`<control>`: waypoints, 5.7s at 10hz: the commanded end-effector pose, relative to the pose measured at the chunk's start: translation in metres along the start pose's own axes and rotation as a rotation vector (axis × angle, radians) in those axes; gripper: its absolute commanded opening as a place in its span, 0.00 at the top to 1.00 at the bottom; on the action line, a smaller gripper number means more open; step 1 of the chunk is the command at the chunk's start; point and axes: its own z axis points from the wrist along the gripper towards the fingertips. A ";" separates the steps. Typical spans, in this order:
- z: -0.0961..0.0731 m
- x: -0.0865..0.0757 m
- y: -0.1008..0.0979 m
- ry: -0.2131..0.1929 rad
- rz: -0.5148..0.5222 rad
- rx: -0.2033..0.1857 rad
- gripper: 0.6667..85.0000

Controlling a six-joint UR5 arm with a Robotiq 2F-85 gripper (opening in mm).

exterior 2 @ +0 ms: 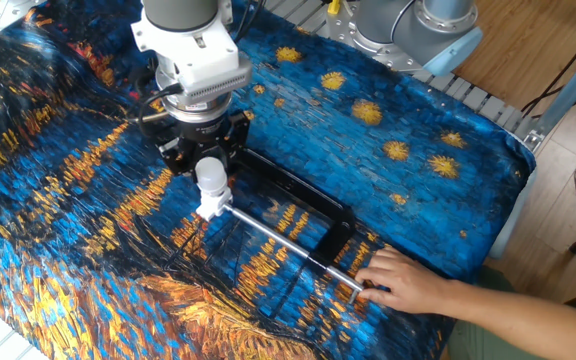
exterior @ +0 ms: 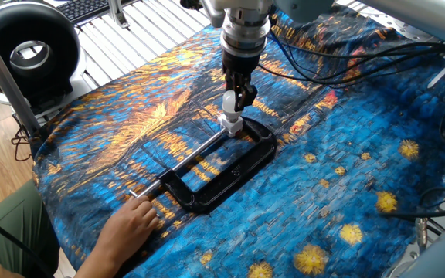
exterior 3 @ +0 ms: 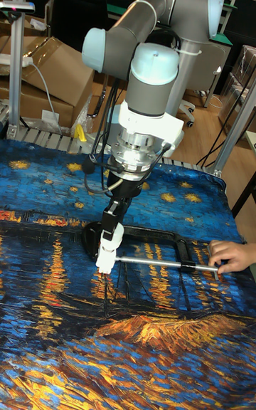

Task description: Install the light bulb by rotating it

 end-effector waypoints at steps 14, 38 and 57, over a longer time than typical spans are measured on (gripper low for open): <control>0.004 -0.006 -0.012 -0.057 0.369 0.027 0.74; 0.002 0.000 0.009 -0.013 0.663 -0.060 0.19; -0.004 -0.003 -0.033 -0.030 0.914 0.059 0.84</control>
